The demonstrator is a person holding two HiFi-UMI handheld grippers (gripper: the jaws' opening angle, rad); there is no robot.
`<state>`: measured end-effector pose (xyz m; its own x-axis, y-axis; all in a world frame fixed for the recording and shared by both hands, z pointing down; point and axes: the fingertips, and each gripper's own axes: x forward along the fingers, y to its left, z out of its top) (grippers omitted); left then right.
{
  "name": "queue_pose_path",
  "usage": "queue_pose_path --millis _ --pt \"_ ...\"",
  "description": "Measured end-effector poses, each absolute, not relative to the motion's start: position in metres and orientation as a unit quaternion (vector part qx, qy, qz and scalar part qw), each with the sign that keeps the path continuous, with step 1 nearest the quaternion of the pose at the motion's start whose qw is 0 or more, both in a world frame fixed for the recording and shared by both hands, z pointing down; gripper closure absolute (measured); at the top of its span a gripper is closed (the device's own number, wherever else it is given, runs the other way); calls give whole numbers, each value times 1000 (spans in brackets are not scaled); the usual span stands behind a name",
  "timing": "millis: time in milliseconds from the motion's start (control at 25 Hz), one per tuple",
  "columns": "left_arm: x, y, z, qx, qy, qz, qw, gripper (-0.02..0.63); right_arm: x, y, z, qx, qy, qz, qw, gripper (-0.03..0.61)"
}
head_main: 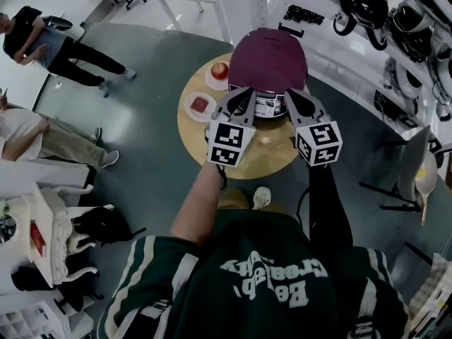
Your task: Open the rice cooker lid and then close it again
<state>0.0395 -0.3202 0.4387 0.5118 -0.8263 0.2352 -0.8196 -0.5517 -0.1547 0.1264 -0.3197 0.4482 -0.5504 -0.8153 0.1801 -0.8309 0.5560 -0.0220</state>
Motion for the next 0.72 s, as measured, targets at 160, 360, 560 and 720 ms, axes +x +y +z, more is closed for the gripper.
queue_pose_path --millis 160,360,560,720 --pt "41 -332 455 -874 464 -145 -17 618 117 -331 467 457 -881 65 109 574" --pt "44 -343 482 -877 449 -166 -52 618 106 -342 489 441 -882 87 142 574" --pt "44 -349 501 -879 436 -177 -72 618 99 -347 508 432 -878 113 170 575" --pt "44 -354 512 -879 430 -187 -80 618 97 -348 519 431 -874 126 186 575"
